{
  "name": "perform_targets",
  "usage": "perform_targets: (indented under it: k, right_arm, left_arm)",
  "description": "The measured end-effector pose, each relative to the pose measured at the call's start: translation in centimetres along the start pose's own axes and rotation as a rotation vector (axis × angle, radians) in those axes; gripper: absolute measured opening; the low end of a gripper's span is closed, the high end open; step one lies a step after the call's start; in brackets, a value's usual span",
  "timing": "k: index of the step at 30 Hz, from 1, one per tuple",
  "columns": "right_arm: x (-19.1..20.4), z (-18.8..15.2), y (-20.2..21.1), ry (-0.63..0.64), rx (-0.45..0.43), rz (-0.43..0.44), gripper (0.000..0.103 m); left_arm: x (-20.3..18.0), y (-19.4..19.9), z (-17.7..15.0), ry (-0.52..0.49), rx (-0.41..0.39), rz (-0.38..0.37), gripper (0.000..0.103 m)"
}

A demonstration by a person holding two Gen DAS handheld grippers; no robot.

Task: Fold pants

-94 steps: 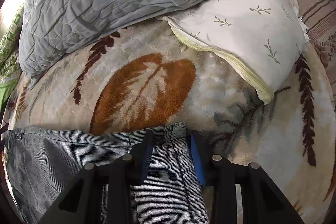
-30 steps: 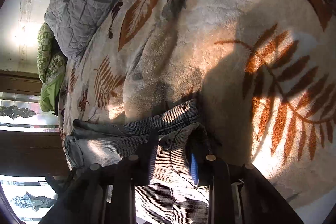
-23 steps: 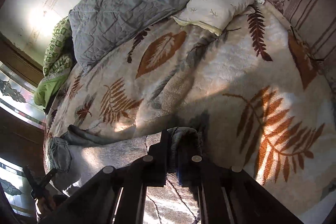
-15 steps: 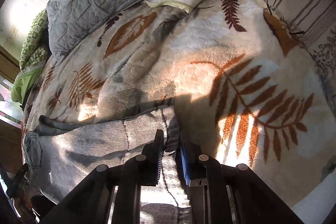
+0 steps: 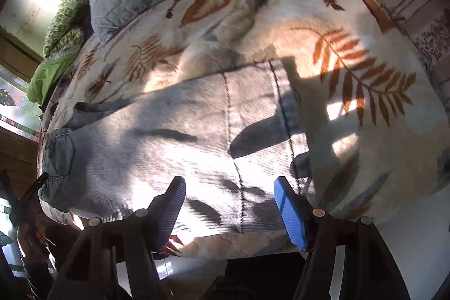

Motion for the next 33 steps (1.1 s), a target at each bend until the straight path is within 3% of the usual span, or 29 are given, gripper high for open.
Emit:
perform_targets:
  k: [2,3,6,8,10,12,14,17,19,22,24,26,28,33]
  right_arm:
    - [4.4,2.1,1.5,0.097,-0.081,0.032,0.068]
    - [7.1,3.0,1.7,0.155,-0.106,0.088,0.068]
    - [15.8,4.4,-0.8,0.330,-0.101,0.231,0.068]
    - [21.1,5.1,-4.4,0.432,-0.054,0.280,0.068]
    - [25.2,5.3,-8.4,0.520,-0.006,0.267,0.068]
    - [27.8,5.6,-12.4,0.587,0.032,0.221,0.061]
    - [29.1,6.0,-15.8,0.604,0.085,0.201,0.046]
    - [30.0,6.3,-19.2,0.661,0.148,0.161,0.045]
    - [30.6,5.8,-19.7,0.686,0.186,0.196,0.045]
    - [31.5,5.2,-19.9,0.765,0.166,0.151,0.045]
    - [31.5,5.5,-21.1,0.745,0.196,0.141,0.045]
    - [31.5,5.2,-22.1,0.731,0.256,0.140,0.012]
    - [32.1,5.0,-21.6,0.791,0.230,0.090,0.002]
    - [33.8,6.8,-19.7,0.883,0.099,-0.036,0.002]
  left_arm:
    - [-0.3,-0.3,0.1,-0.010,-0.024,0.010,0.081]
    - [-0.3,-1.2,-0.2,-0.023,-0.001,0.041,0.081]
    - [0.3,-5.0,-2.2,-0.031,0.101,0.095,0.081]
    - [0.4,-5.1,-2.7,-0.048,0.050,0.097,0.083]
    - [0.2,-5.0,-2.7,-0.063,0.040,0.099,0.083]
    - [0.4,-5.2,-3.0,-0.064,0.031,0.078,0.084]
    - [0.4,-5.1,-3.0,-0.069,0.019,0.073,0.084]
    - [0.4,-5.0,-3.2,-0.071,0.009,0.058,0.084]
    - [0.4,-5.0,-3.2,-0.077,0.005,0.052,0.084]
    - [0.3,-5.1,-3.1,-0.077,0.001,0.056,0.085]
    - [0.3,-5.0,-3.1,-0.074,0.001,0.054,0.085]
    - [0.4,-5.0,-3.2,-0.077,0.000,0.050,0.085]
    - [0.4,-5.0,-3.2,-0.082,-0.004,0.047,0.085]
    - [0.2,-5.1,-3.2,-0.089,-0.005,0.061,0.086]
Point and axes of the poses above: each gripper's, at about its wrist camera, not at the fingertips, and y roughly against the way its jaws point, x to its left, z to its top, the point moved 4 cm from there along -y, roughly the way its jaws point, and after that the axes turned 5 degrees about z, right-handed, at the moved point
